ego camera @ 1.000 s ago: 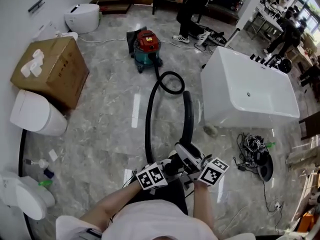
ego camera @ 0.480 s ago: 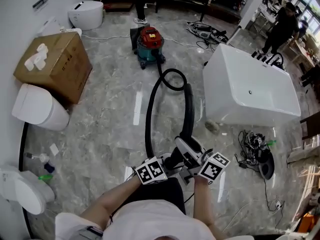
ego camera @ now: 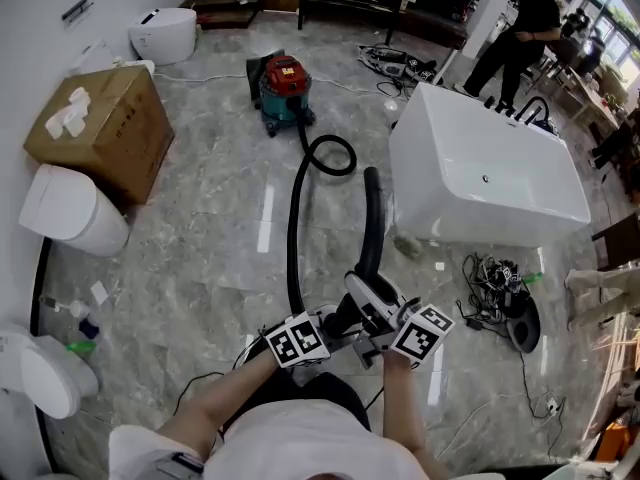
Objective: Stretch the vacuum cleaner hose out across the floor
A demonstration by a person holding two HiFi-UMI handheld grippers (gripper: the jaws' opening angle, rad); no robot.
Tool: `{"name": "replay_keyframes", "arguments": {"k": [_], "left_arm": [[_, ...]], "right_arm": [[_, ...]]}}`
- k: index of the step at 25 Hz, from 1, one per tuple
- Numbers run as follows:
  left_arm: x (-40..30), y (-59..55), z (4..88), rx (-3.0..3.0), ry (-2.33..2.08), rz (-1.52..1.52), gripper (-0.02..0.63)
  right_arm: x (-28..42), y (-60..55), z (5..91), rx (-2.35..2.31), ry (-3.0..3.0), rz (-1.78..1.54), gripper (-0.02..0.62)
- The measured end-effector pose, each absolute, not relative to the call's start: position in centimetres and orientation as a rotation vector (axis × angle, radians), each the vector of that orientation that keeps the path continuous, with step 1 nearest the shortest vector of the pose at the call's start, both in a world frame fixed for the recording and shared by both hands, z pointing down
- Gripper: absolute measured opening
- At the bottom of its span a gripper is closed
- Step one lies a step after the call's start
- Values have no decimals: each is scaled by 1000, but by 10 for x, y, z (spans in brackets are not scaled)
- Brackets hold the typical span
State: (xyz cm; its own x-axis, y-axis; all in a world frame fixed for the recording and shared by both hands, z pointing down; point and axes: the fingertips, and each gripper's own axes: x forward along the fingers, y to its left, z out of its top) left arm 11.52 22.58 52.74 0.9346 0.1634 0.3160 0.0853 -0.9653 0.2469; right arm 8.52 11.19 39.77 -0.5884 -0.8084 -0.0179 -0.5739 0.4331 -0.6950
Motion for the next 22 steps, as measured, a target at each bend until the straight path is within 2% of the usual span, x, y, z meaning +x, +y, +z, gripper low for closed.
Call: {"name": "replay_keyframes", "arguments": {"k": [11,22], "left_arm": [[170,295,520,2899,55,521,95],[195,337,510,2912,-28,513,95]], "right_arm": [[136,188,388,-1046,2408,-965,189],[155,233,377,-947,2419,-965,189]]}}
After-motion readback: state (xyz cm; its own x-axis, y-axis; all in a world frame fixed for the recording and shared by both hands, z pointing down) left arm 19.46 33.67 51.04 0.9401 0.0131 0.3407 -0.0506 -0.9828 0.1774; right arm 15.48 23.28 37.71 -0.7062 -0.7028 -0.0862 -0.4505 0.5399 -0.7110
